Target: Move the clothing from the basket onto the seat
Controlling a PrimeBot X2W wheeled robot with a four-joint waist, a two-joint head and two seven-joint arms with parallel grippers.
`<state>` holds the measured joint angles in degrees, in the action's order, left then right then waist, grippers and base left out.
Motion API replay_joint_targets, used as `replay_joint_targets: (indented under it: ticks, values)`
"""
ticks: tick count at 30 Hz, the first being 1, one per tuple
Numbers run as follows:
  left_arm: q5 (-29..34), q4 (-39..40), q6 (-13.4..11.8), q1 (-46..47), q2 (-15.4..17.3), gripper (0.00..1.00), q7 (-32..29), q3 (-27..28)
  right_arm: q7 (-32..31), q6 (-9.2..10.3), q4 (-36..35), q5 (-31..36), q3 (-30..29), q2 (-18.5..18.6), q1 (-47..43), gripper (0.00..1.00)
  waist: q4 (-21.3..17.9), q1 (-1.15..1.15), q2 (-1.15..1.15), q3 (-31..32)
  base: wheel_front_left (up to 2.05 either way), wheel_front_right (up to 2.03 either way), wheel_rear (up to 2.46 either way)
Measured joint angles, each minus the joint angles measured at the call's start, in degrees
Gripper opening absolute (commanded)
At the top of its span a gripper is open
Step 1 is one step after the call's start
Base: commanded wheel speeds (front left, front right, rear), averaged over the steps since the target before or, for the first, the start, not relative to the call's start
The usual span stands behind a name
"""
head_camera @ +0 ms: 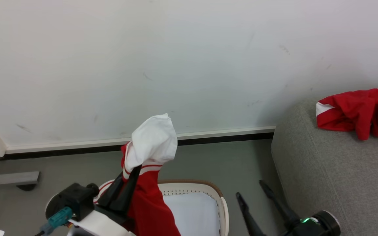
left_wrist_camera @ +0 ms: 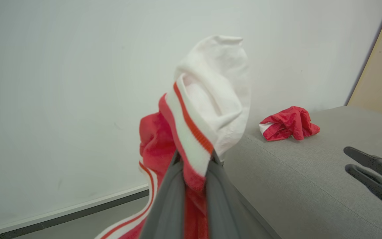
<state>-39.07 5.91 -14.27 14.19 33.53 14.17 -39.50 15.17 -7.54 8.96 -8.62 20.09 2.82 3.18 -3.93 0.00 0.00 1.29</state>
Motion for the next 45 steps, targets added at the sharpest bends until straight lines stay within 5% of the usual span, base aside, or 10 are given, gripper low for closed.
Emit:
replay_joint_targets:
  ticks: [6,14,33,34,35,37,43,45]
  values:
    - [0.78,2.01,-1.97,2.19,-1.69,0.0,-1.46,-0.33,0.0,-0.01,-2.16,1.7,9.84,0.0,2.7,1.0,0.39,0.0,0.0,-0.03,0.0,0.0,0.0]
    - [3.75,0.81,-4.97,7.64,-8.27,0.0,-5.06,-4.04,0.01,-0.01,-3.37,5.5,18.91,-0.13,7.63,1.0,1.11,0.01,0.0,-0.22,0.0,0.0,0.0]
    - [8.21,2.29,-3.92,13.58,-15.02,0.0,-10.65,-12.83,0.0,-0.01,2.83,11.32,8.84,-0.02,10.05,1.0,2.69,0.0,0.0,-1.02,0.0,0.0,0.0]
    - [8.21,2.41,-3.91,13.58,-15.13,0.0,-10.67,-13.0,0.01,-0.01,3.3,10.8,8.49,-0.02,10.26,0.77,2.72,0.0,0.0,-0.99,0.0,0.0,0.0]
    - [8.21,2.53,-3.82,13.59,-15.25,0.0,-10.83,-13.18,0.01,-0.01,3.81,10.39,8.31,-0.01,10.5,0.43,2.75,0.01,0.0,-0.97,0.0,0.0,0.0]
    - [8.21,2.66,-3.66,13.58,-15.48,0.0,-11.05,-13.5,0.01,-0.01,4.63,9.29,7.93,-0.04,10.79,0.0,2.82,0.01,0.0,-0.95,0.0,0.0,0.0]
    - [7.42,2.24,-3.45,13.32,-15.24,0.0,-10.99,-13.3,0.01,-0.01,5.91,5.48,6.3,-0.05,11.19,0.0,2.83,0.01,0.0,-1.11,0.0,0.0,0.0]
    - [7.0,1.93,-3.71,13.01,-15.15,0.32,-10.56,-12.95,0.01,-0.02,5.88,4.22,5.59,-0.05,11.2,0.0,2.76,0.01,0.0,-1.19,0.0,0.0,0.0]
